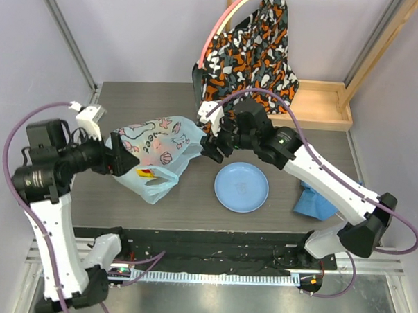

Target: Take the fake fruits out of the plastic bag

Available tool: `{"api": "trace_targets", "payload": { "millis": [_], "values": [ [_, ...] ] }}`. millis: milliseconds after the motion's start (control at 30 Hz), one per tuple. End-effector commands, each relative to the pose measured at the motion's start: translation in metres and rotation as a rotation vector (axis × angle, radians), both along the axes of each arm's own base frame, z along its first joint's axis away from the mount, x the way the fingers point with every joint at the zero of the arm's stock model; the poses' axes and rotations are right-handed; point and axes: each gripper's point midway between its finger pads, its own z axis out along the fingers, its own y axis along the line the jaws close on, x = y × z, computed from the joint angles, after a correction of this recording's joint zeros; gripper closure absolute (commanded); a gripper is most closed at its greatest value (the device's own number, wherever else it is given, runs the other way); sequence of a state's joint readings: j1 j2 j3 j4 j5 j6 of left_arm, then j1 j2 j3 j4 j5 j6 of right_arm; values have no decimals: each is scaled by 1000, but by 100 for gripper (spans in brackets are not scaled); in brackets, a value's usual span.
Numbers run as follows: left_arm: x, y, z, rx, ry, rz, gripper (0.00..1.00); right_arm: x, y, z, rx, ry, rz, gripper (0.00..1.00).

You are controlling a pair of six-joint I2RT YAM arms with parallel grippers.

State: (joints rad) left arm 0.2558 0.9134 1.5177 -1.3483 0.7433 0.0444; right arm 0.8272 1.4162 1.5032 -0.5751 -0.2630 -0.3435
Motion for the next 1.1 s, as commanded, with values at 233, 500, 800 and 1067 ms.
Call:
{"api": "trace_targets", "payload": {
  "millis": [233,500,800,1067],
  "values": [
    [25,-12,-69,501,94,-360,22,52,-14,-7,91,161,-259,36],
    [5,-52,-87,576,40,-612,20,67,16,-40,12,244,-169,42],
    [-9,-76,-142,652,175,-755,21,97,18,-71,7,283,-260,42],
    [38,-24,-152,826,171,-436,89,112,19,-95,-10,331,-261,42]
  ]
}}
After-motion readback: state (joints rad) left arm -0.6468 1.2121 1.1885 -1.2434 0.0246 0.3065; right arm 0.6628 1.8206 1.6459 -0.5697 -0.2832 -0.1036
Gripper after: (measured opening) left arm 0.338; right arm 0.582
